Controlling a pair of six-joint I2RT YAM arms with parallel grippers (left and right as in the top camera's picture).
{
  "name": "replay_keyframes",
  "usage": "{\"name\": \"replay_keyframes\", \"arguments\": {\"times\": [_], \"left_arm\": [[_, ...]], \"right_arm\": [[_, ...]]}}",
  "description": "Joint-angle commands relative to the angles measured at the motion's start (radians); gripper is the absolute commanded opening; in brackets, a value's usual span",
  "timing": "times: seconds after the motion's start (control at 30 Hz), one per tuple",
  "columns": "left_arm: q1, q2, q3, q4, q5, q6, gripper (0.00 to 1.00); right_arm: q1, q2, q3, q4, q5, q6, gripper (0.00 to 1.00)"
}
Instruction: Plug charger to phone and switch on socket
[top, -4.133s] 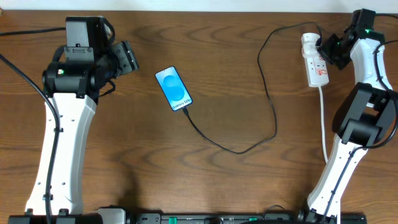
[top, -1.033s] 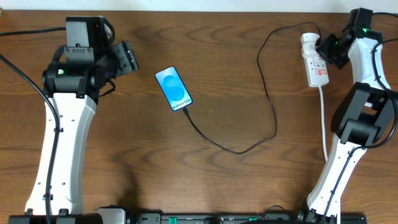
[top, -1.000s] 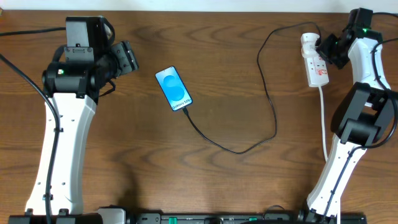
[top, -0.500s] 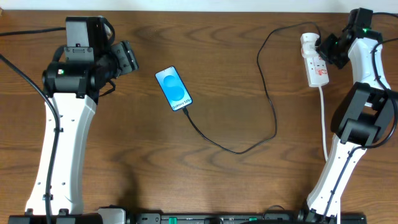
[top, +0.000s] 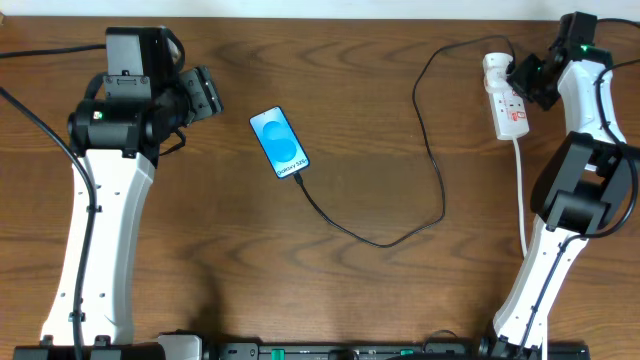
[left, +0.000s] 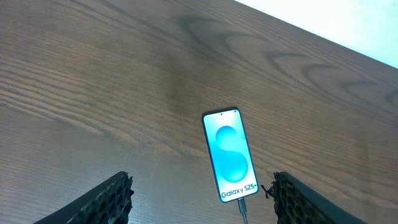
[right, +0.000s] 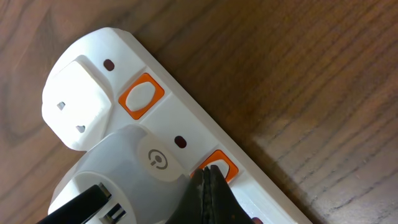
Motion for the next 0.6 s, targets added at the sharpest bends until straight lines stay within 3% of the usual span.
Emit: {"name": "replay_keyframes", "arguments": {"times": [0.0,0.57], "left_arm": [[0.005,0.011,0.001,-0.003,-0.013,0.009,0.73],[0.005,0.011,0.001,-0.003,-0.013,0.009,0.73]], "right_arm": [[0.201,0.022,0.002,0.013,-0.383,-0.015,0.01],[0.192,0.022,0.002,0.030,-0.370,-0.016,0.01]]}}
